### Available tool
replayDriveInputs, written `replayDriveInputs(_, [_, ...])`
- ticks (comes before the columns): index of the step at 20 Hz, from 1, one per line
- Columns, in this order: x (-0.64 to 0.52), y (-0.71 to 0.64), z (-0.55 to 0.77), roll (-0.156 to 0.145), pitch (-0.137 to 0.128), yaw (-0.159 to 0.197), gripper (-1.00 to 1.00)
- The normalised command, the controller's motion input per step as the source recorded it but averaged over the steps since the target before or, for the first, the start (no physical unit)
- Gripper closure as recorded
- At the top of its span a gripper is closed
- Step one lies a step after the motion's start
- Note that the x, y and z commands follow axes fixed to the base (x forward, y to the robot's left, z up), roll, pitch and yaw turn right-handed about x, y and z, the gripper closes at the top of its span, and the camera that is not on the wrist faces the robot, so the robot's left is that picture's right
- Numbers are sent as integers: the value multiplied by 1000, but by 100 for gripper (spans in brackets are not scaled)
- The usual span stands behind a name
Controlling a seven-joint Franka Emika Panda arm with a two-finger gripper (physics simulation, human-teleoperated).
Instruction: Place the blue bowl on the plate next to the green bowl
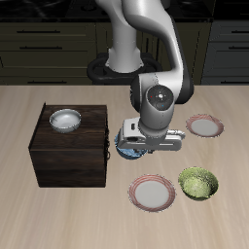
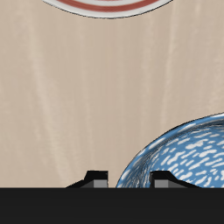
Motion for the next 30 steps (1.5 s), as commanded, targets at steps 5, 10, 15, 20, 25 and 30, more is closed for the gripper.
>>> replayDriveInputs(5, [-7,-4,268,-5,-29,14,100])
replayDriveInputs(10, [25,65,381,3,-51,18,100])
replayDriveInputs(15, [-42,101,409,19,-69,8,100])
replayDriveInputs(20, [-8,126,480,29,-81,7,100])
replayDriveInputs(25, [181,102,165,13,-25,2,100])
replayDriveInputs(30, [148,70,87,3,-11,3,100])
